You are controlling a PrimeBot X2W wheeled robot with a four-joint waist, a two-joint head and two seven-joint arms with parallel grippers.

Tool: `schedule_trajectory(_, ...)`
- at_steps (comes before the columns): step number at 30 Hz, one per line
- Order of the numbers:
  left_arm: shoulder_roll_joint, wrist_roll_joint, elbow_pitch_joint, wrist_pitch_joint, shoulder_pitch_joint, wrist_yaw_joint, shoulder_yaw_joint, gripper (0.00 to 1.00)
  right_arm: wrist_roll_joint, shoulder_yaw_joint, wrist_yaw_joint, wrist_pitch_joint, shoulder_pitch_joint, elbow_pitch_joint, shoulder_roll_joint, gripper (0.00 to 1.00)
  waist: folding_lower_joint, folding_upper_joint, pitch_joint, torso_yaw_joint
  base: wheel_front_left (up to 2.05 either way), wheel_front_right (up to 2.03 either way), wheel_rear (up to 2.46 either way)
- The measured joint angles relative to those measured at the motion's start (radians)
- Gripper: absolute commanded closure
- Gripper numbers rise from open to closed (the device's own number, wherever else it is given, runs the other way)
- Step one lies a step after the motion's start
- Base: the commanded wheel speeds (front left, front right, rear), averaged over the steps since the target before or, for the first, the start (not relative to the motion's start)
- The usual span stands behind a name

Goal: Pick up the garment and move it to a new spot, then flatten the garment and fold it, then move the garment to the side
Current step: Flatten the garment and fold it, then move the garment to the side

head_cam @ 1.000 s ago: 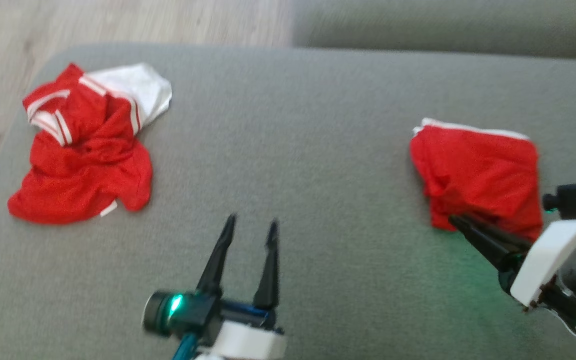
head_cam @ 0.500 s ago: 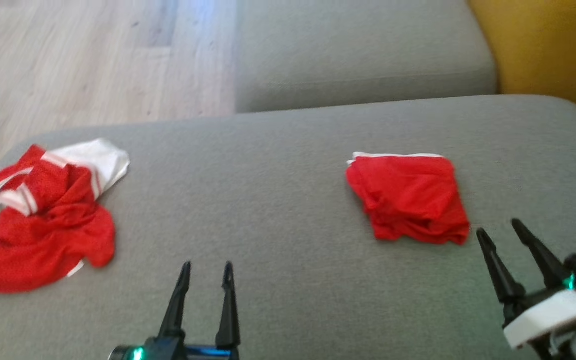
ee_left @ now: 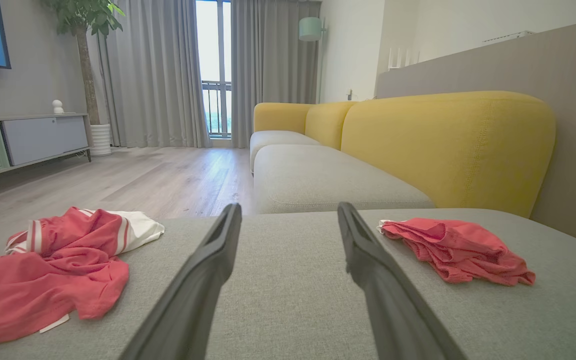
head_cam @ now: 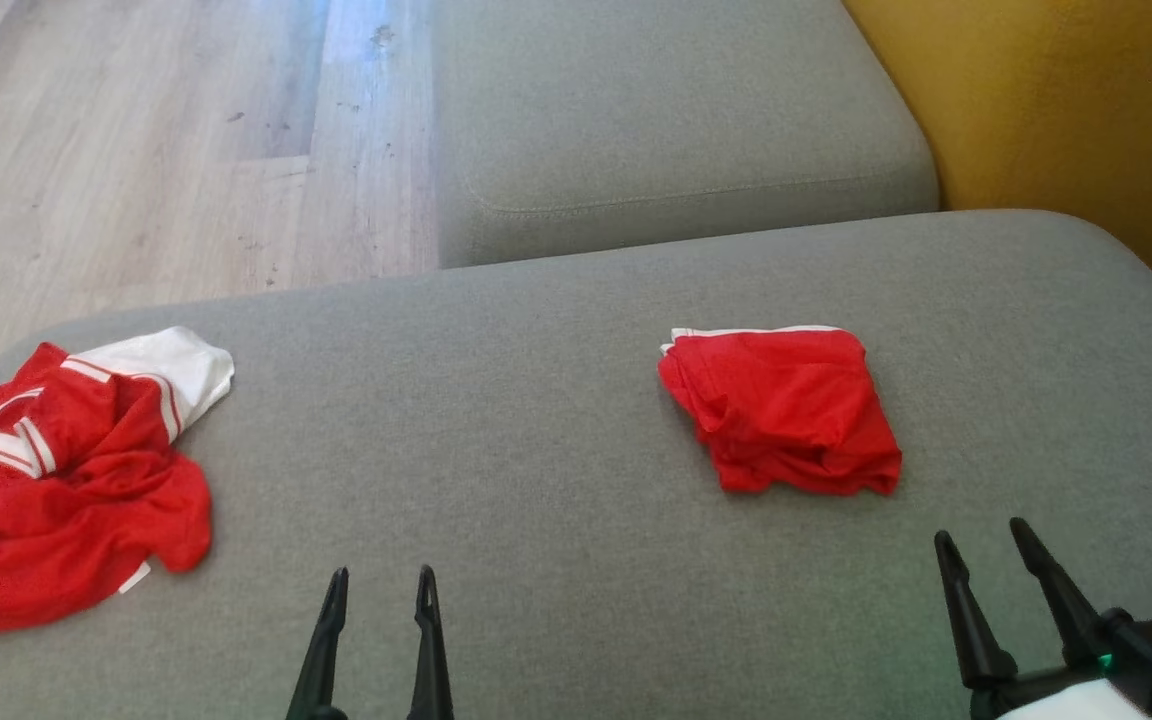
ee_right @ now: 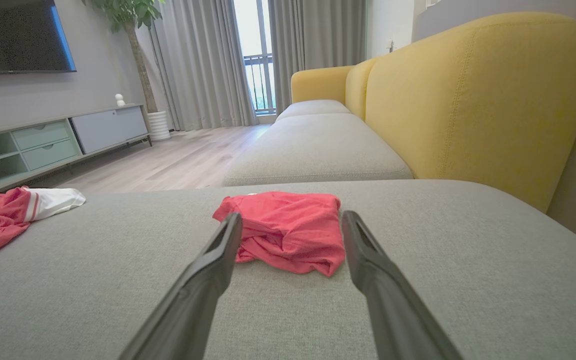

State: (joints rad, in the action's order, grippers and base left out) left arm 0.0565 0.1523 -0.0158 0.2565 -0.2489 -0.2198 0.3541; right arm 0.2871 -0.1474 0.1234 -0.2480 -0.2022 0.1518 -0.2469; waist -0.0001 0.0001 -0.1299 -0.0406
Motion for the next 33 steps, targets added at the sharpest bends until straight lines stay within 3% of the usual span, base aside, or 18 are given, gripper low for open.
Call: schedule_trajectory(33, 0.000, -0.004, 0.078, 0.000, -0.005, 0.009, 0.002, 0.00, -0.026, 0.032, 0.000, 0.000, -0.036, -0.012, 0.014, 0.00, 0.0001, 0.0000, 0.026, 0.037, 0.00, 0.00, 0.00)
